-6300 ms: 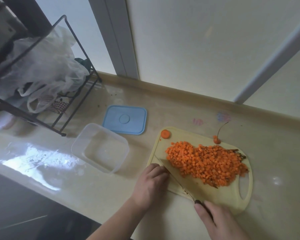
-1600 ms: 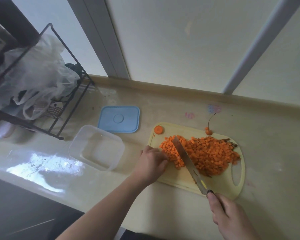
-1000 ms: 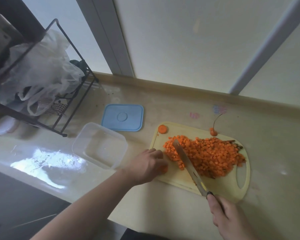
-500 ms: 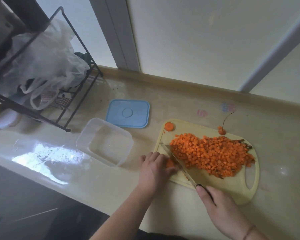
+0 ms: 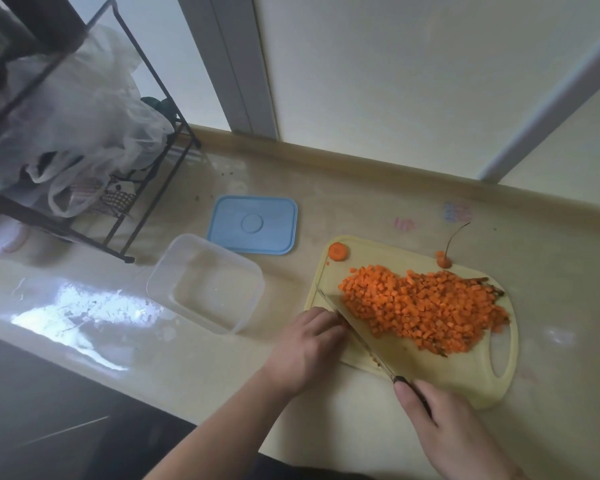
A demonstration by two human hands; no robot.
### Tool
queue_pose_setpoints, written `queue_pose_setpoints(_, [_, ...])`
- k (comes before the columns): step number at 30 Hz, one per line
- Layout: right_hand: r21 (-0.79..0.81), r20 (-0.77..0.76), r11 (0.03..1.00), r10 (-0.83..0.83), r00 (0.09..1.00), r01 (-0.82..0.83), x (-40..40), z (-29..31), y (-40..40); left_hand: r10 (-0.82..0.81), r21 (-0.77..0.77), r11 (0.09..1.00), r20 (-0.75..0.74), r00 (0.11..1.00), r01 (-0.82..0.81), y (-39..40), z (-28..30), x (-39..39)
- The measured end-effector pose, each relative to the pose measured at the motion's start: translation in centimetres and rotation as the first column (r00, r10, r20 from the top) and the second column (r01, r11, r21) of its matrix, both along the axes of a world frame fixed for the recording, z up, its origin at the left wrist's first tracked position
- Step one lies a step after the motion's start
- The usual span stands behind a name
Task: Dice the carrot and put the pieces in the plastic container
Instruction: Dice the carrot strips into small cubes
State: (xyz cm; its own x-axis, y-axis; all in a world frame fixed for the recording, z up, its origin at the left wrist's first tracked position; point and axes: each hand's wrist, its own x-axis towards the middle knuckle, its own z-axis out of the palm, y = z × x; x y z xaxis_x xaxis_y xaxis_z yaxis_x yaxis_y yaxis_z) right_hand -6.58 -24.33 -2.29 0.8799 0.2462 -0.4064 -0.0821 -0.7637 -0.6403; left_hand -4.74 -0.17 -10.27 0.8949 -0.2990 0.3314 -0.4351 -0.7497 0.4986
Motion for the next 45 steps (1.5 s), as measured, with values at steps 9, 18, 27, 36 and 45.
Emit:
queue_pose_setpoints(9, [-0.052, 0.095, 0.996, 0.077, 0.992, -0.073, 0.3, -1.2, 0.5, -0.029, -0.082, 0.996, -0.009, 1.0, 0.028, 0.0, 0.0, 0.0])
queue_pose_setpoints(18, [0.062, 0.073, 0.995, 0.068, 0.995, -0.072, 1.8, -0.5, 0.8, 0.044, -0.096, 0.994, 0.017, 0.999, -0.042, -0.4, 0.5, -0.5])
queue_pose_setpoints(27, [0.005, 0.022, 0.997, 0.079, 0.997, -0.08, 0.2, -0.7, -0.9, -0.005, -0.055, 0.998, -0.056, 0.998, 0.002, 0.1, 0.2, -0.6])
queue_pose_setpoints(36, [0.057, 0.028, 0.996, 0.062, 0.998, -0.063, 2.5, -1.2, 1.4, -0.016, -0.089, 0.996, -0.035, 0.999, 0.013, 0.4, -0.2, -0.5])
queue_pose_setpoints(45, [0.069, 0.058, 0.993, 0.091, 0.994, -0.095, 0.4, -0.6, 0.2, 0.003, -0.129, 0.992, -0.015, 1.0, -0.005, 0.8, 0.0, -0.8])
